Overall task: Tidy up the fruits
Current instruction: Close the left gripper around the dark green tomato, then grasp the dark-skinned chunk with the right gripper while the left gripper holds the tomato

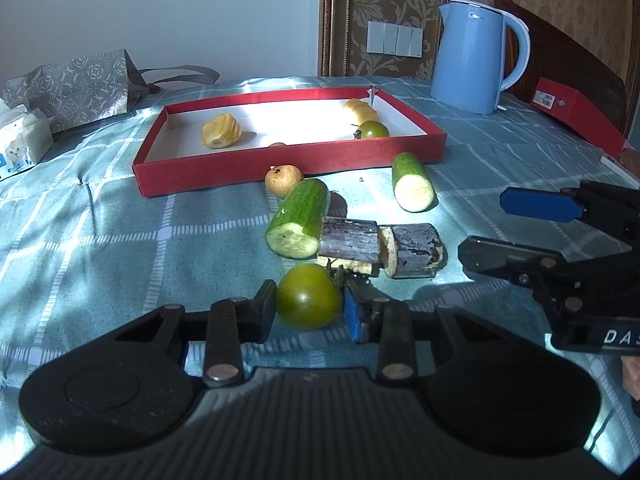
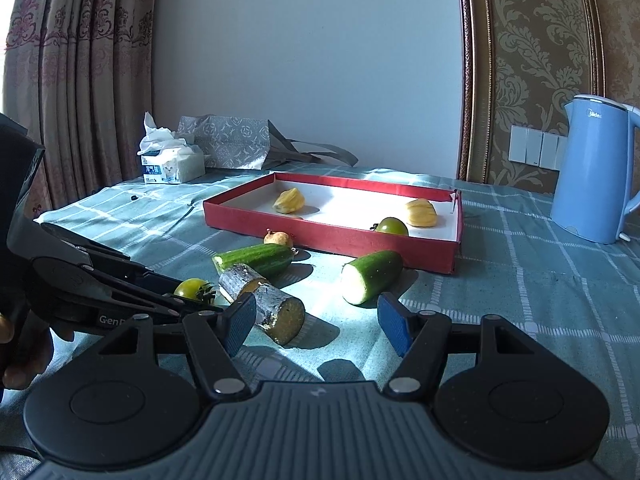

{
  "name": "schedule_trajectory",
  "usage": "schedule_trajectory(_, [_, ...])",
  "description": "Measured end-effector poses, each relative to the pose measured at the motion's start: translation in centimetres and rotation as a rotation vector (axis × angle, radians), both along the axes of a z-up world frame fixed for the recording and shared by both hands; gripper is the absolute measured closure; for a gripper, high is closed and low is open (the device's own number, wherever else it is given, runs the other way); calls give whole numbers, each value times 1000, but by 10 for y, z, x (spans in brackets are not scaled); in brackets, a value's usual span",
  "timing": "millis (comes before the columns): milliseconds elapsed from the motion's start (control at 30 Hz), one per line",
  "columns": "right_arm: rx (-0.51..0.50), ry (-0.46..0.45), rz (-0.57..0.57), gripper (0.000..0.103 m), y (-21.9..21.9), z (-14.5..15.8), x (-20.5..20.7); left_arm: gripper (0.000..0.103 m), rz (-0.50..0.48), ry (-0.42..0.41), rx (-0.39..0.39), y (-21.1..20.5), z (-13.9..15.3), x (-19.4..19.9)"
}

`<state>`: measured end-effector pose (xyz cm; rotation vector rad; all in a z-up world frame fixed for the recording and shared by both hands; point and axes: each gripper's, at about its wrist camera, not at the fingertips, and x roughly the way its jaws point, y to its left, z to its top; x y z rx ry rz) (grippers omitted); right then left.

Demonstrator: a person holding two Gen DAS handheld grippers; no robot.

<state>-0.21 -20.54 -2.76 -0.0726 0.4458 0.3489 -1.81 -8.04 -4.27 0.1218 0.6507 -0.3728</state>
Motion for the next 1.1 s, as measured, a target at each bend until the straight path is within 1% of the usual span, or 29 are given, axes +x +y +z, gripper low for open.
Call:
schedule_trajectory(133, [-39,19,38,37,16,-4,6,71,60,-13,-4,13,1,1])
schedule_trajectory(233, [-49,34,31,37,23,-6,12,71,80,-24,7,17,0,0])
schedule_trajectory(333, [-54,35,0,37,28,-7,15,71,81,-32,17,16,0,-1])
schedule_trajectory(400, [-60,48,10,39,33,-8,16,71,78,-34,17,16,-1,-1])
schedule_trajectory(467, [-64,54,10,44,38,-8,16,71,77,-36,18,15,-1,-1])
schedule_trajectory(500, [-77,54,-1,45,41,-8,16,71,77,-36,17,16,-1,-1])
schedule_trajectory(567, [-110,53,-19,52,47,-9,18,71,75,-36,16,16,-1,-2])
schedule_trajectory(667, [-126,59,-33,58,50,-10,21,71,73,-36,12,17,-1,-2])
schedule_trajectory(833, [-140,64,-50,59,53,-11,22,70,71,-42,21,15,-2,-2])
schedule_trajectory(967, [-210,58,-102,59,53,-14,22,70,71,-43,17,15,-2,-2])
schedule_trajectory(1000, [-208,62,-112,59,51,-14,22,70,71,-44,17,16,-2,-2])
schedule_trajectory(1100, [-162,70,-94,59,48,-12,24,70,72,-44,15,16,-2,-2])
